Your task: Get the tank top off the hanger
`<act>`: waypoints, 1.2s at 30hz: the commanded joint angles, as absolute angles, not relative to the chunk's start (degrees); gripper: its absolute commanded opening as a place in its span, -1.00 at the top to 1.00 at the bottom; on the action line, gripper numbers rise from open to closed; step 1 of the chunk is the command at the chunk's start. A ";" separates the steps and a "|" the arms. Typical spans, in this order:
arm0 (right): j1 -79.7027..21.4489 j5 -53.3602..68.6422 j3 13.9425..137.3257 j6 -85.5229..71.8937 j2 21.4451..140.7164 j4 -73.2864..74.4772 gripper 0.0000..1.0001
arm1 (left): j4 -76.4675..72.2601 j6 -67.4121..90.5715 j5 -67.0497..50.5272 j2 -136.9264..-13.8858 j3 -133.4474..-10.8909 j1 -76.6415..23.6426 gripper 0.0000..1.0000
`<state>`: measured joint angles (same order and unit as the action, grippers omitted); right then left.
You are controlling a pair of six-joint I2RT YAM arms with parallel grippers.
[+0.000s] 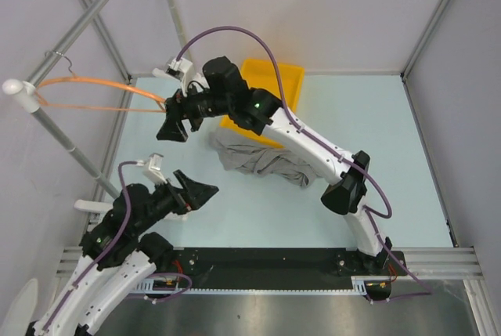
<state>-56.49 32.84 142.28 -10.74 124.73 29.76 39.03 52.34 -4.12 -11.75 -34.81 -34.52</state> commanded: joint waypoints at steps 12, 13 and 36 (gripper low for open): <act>-42.83 8.80 91.03 -21.26 78.64 25.05 -0.99 | 17.50 46.76 1.78 -47.15 -37.69 -49.26 -0.99; -41.24 8.09 87.23 -22.05 75.88 25.05 -1.00 | 16.62 46.06 5.06 -49.02 -38.31 -51.05 -0.99; -31.02 7.73 58.80 -27.86 39.55 34.63 -0.99 | 7.56 29.71 24.35 -107.55 -67.92 -47.81 -0.97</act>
